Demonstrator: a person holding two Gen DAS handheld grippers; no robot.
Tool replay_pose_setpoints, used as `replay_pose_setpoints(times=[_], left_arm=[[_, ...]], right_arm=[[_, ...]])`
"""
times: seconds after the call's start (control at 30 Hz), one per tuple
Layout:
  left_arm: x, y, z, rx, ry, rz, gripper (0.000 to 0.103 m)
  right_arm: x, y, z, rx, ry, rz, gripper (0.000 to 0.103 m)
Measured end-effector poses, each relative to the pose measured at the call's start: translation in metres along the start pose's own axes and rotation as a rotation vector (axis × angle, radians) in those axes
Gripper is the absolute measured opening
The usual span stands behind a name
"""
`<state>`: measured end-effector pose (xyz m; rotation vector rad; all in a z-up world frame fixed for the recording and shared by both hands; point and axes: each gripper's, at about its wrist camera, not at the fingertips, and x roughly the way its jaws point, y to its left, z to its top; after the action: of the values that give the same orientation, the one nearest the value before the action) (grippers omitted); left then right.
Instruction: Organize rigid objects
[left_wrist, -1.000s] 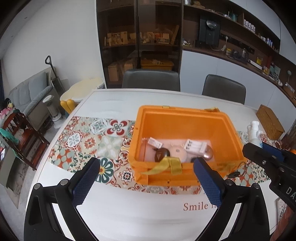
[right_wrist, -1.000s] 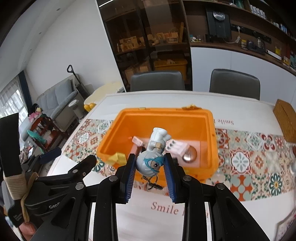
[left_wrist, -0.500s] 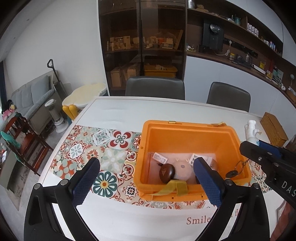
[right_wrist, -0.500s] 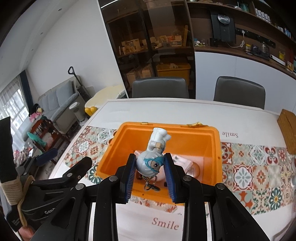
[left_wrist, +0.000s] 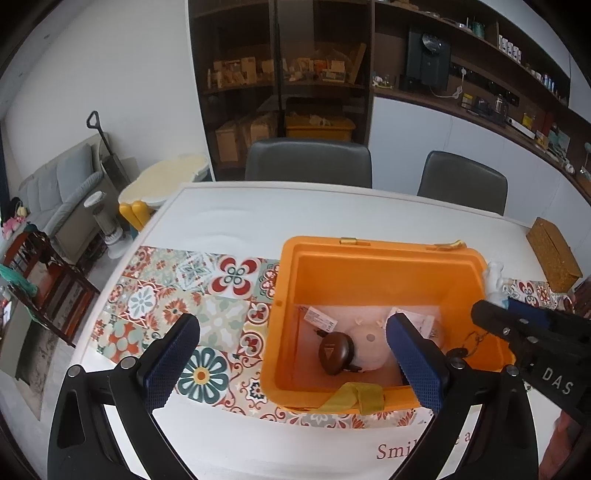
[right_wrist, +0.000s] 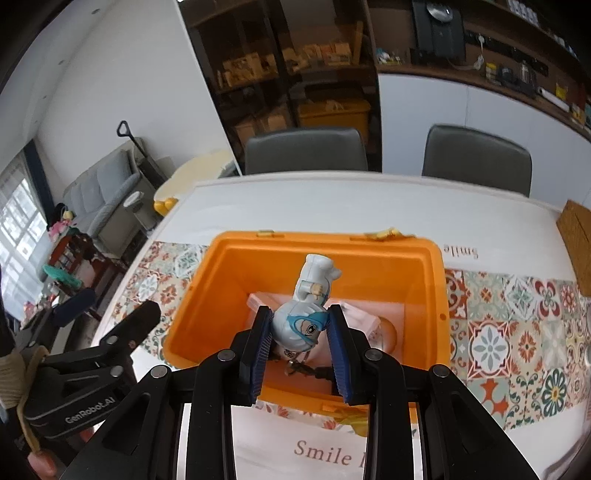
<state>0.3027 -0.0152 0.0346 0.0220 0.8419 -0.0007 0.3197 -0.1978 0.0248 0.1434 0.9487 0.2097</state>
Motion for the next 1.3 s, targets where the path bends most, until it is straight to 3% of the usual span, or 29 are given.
replay_pose_setpoints(times=[0.27, 0.37, 0.5, 0.73, 1.3], left_arm=[[0.017, -0.003, -0.002, 0.012, 0.039, -0.004, 0.103], [0.019, -0.003, -0.004, 0.014, 0.049, -0.007, 0.103], [0.015, 0.0, -0.008, 0.015, 0.048, -0.009, 0.103], [-0.001, 0.007, -0.015, 0.022, 0.031, -0.02, 0.103], [-0.064, 0.011, -0.05, 0.1, -0.018, -0.023, 0.103]], right_arm=[[0.026, -0.017, -0.006, 0.046, 0.079, -0.048, 0.032], [0.03, -0.02, -0.009, 0.064, 0.091, -0.076, 0.052], [0.025, -0.022, -0.012, 0.077, 0.083, -0.105, 0.056], [-0.005, -0.013, -0.025, 0.093, 0.035, -0.173, 0.079], [-0.087, 0.014, -0.075, 0.097, -0.043, -0.274, 0.092]])
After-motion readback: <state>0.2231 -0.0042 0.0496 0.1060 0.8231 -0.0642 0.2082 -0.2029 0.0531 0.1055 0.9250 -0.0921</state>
